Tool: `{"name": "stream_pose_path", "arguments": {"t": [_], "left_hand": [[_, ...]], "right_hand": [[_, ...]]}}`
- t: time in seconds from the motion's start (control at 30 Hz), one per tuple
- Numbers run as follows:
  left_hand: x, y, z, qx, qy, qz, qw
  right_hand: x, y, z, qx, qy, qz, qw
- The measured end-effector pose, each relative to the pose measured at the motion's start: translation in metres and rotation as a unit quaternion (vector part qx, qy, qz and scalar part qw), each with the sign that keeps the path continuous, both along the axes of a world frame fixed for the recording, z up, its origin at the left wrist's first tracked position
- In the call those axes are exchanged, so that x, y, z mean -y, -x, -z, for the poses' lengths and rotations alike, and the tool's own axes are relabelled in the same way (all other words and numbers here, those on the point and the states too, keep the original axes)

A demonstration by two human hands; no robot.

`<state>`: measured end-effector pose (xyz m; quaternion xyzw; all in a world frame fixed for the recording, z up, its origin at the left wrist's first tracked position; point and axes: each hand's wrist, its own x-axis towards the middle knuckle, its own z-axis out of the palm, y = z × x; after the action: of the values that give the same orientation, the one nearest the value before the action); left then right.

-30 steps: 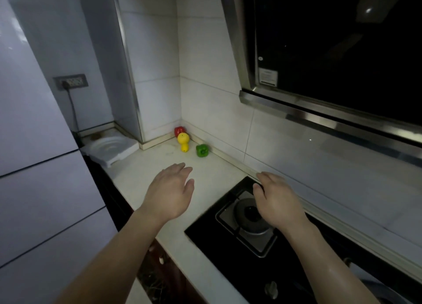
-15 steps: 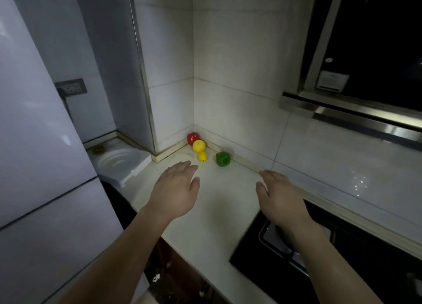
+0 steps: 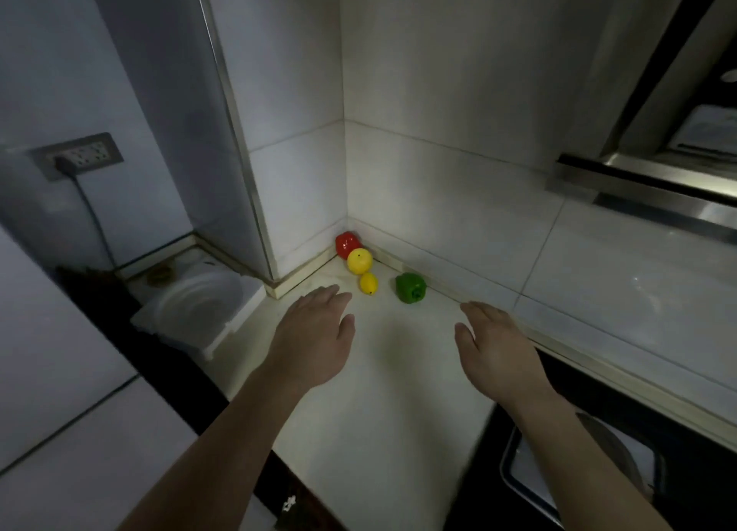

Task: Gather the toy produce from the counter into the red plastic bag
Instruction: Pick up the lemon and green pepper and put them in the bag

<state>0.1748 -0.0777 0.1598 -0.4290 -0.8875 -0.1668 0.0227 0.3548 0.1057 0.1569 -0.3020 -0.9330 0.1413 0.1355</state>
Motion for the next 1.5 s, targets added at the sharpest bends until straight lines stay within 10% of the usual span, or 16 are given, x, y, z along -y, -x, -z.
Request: {"name": "stream_pose_path", "arguments": {"t": [1.5], "left_hand": [[-0.258,0.231,0.215,0.126,0.112,0.03,0.985]], "right_hand": [[-0.208,0.258,0.193,0.13,0.155,0.036,0.979]]}}
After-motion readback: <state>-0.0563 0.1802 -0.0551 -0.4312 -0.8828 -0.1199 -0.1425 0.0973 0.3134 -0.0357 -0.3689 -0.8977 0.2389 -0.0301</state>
